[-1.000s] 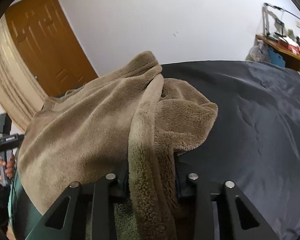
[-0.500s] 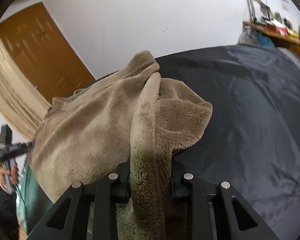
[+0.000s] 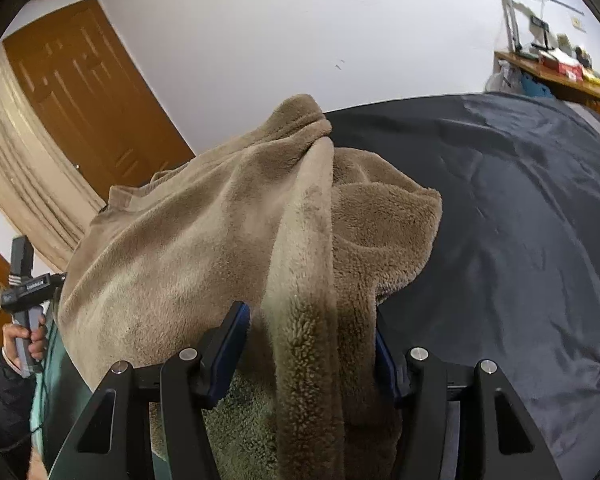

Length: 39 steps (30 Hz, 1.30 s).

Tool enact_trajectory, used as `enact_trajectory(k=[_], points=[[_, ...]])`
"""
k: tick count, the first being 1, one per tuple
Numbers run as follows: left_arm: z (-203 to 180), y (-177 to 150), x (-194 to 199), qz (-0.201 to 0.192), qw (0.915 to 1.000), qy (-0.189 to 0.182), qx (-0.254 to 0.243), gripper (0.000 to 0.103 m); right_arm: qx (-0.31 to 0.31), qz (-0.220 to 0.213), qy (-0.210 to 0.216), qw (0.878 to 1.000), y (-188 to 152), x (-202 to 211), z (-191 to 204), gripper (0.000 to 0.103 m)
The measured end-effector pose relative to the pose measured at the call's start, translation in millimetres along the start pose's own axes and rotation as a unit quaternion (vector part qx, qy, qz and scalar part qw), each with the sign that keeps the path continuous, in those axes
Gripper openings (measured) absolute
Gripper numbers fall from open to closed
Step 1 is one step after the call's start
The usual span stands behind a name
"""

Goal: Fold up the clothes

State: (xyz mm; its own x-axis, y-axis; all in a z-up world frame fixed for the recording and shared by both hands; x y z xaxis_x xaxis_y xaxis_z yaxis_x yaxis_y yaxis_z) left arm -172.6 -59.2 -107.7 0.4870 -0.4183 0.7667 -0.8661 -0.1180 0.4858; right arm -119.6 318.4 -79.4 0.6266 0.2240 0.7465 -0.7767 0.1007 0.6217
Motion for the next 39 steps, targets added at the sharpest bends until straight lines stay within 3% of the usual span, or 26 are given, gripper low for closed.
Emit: enact_trajectory(k=[2,5,7,14,30,34,36,39], points=[[-3,-2,3,-0.005,0.9999,0.012,-0.005,0.038,0.011,0.001,-0.003,1.0,-1,-1,3,0.057],[-4,-6,12,-0.013,0.9996,0.024,-0.009,0.032,0.017,0.002,-0.002,1.0,-3,0,5,0.045],[-6,-12,20,-0.014,0.9994,0.03,-0.01,0.031,0.014,0.001,0.0,1.0,-5,3,4,0.038],[-12,-40,52,0.001,0.9998,0.02,-0.006,0.031,0.012,0.017,0.009,1.0,-25,24,2,0.035],[-9,-162,117,0.014,0.9999,-0.001,-0.003,0.032,0.047,0.055,0.047,0.996,-164,129,20,0.035],[-12,-176,122,0.014,0.9999,-0.006,-0.008,0.037,0.053,0.05,0.034,0.997,-180,145,17,0.037],[-10,-177,124,0.011,0.9999,-0.006,-0.006,0.04,0.035,0.045,0.034,0.998,-178,147,11,0.044],[4,-181,135,0.006,0.9998,-0.005,0.016,0.057,0.007,0.038,0.034,0.999,-175,149,1,0.055]])
Point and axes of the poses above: each gripper's, at about its wrist camera, not at the fingertips, and x roughly against the way its jaws point, z to its left, y to its top, the point moved 10 cm from there along -x, roughly the way its jaws point, and after that the axes turned 6 degrees about -y, right-handed, at the moved point
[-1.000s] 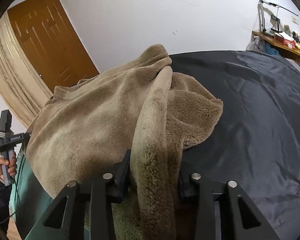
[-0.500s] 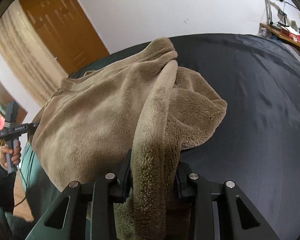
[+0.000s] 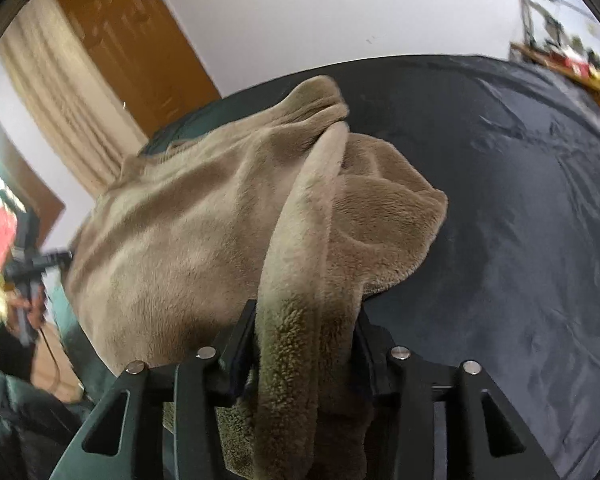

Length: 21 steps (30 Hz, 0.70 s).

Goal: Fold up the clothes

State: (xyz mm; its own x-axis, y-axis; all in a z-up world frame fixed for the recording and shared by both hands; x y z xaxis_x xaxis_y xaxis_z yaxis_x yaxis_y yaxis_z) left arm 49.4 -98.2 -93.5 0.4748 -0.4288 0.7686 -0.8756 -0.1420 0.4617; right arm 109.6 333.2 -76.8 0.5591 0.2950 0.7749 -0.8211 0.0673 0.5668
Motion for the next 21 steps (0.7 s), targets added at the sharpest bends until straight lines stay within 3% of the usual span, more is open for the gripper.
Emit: enact_trajectory(k=[4,7,10,21], points=[[9,18,16,-0.034,0.9991,0.023,0.008,0.066,-0.016,-0.042,-0.027,0.999,18,21,-11,0.056],[8,38,24,-0.062,0.9976,0.032,-0.002,0.081,0.015,-0.08,-0.063,0.995,39,38,-11,0.056],[-1,61,19,-0.073,0.9971,0.018,-0.012,0.081,0.053,-0.101,-0.074,0.991,62,41,-2,0.056],[-56,116,-44,-0.033,0.9933,-0.011,-0.111,0.082,0.109,-0.06,-0.069,0.99,115,-16,26,0.056]])
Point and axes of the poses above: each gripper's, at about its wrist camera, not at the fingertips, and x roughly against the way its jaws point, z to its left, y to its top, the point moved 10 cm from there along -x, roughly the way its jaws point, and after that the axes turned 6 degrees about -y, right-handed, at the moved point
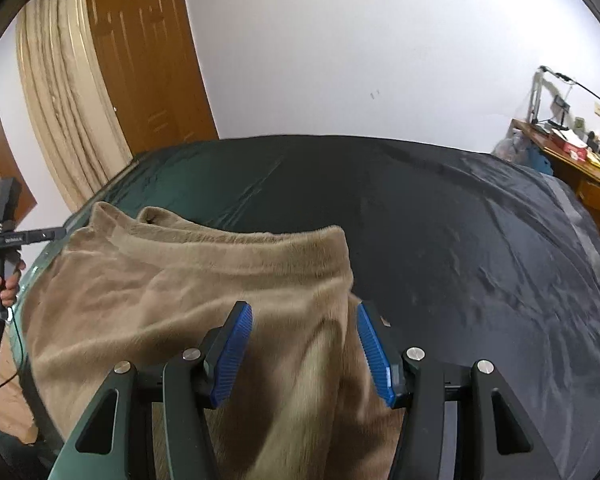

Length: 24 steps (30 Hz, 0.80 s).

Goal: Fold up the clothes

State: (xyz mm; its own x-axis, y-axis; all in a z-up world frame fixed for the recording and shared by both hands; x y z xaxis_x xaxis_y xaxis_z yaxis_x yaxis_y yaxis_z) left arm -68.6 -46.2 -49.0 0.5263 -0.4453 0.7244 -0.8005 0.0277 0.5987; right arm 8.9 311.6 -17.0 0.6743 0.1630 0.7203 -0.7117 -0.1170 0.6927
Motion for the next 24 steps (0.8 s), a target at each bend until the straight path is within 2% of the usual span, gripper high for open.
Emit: enact_trajectory(k=[9,15,16,17,18,19,20,21,22,24], points=[[4,17,-47,0.061,0.9977,0.008,-0.03,0.082,-0.009,0.058,0.038,0.998,16,-60,-5,0.056],[2,19,-76,0.086,0.9959,-0.014,-0.024,0.082,0.015,0.038,0.038,0.998,18,-71,3,0.056],[1,20,-79,0.086,0.9959,-0.019,-0.023,0.079,0.02,0.035,0.037,0.999,18,-71,4,0.055],[-1,21,-81,0.083,0.996,-0.025,-0.022,0.067,0.024,0.032,0.035,0.999,17,-70,5,0.053],[-4,21,-83,0.081,0.9959,-0.035,-0.021,0.059,0.03,0.028,0.033,0.999,17,-69,7,0.045],[-7,22,-83,0.079,0.9955,-0.049,-0.016,0.045,0.033,0.024,0.031,0.999,17,-67,8,0.035],[-9,23,-83,0.077,0.9952,-0.059,-0.012,0.038,0.036,0.019,0.028,0.999,17,-65,10,0.032],[-11,24,-82,0.073,0.9953,-0.063,-0.01,0.034,0.039,0.011,0.026,0.999,18,-60,11,0.027],[-14,25,-79,0.068,0.9954,-0.066,-0.01,0.026,0.042,0.002,0.026,0.999,19,-55,12,0.021],[-20,27,-71,0.055,0.9957,-0.073,-0.015,0.02,0.043,-0.017,0.025,0.999,22,-42,14,0.019]])
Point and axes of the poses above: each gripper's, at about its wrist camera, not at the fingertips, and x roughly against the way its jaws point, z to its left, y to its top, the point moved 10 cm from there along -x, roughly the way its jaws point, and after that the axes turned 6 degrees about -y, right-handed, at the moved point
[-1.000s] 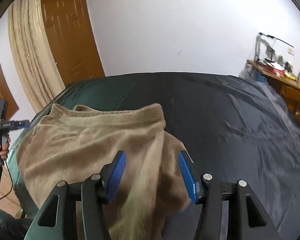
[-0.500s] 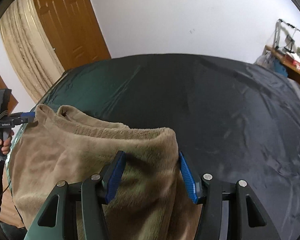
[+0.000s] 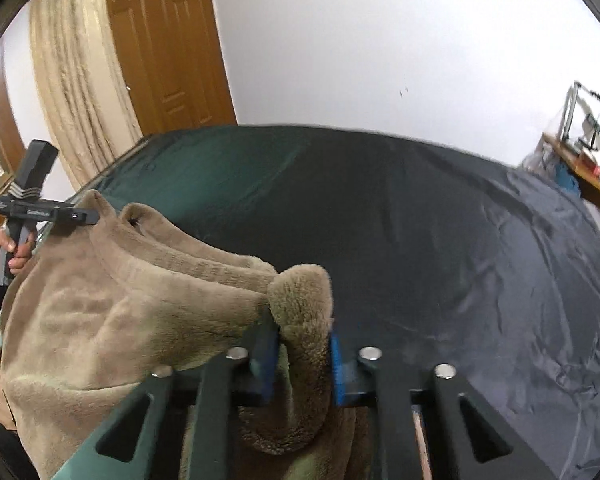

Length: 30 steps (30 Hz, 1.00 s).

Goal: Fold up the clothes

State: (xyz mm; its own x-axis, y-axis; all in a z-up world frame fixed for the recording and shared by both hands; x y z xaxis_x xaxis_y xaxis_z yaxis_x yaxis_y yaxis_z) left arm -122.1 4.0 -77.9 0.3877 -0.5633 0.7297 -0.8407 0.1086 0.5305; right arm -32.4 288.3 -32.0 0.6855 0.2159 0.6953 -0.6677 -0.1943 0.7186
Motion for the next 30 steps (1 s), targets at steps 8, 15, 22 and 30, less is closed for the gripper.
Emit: enact_trajectory(k=[8,15,22,30], points=[[-44,20,62,-0.078,0.9962,0.001,-0.038,0.017,-0.024,-0.088,-0.027,0.995,15,68,-2,0.019],[-90,62,95,-0.145,0.9876,-0.001,-0.06,0.017,-0.061,-0.167,-0.084,0.98,42,129,-17,0.019],[-71,79,39,-0.119,0.9915,0.043,-0.028,0.017,-0.053,-0.136,-0.153,0.977,47,103,-33,0.019],[-16,48,-33,-0.061,0.9926,0.102,0.024,0.022,-0.028,-0.016,-0.156,0.987,15,0,-24,0.019]])
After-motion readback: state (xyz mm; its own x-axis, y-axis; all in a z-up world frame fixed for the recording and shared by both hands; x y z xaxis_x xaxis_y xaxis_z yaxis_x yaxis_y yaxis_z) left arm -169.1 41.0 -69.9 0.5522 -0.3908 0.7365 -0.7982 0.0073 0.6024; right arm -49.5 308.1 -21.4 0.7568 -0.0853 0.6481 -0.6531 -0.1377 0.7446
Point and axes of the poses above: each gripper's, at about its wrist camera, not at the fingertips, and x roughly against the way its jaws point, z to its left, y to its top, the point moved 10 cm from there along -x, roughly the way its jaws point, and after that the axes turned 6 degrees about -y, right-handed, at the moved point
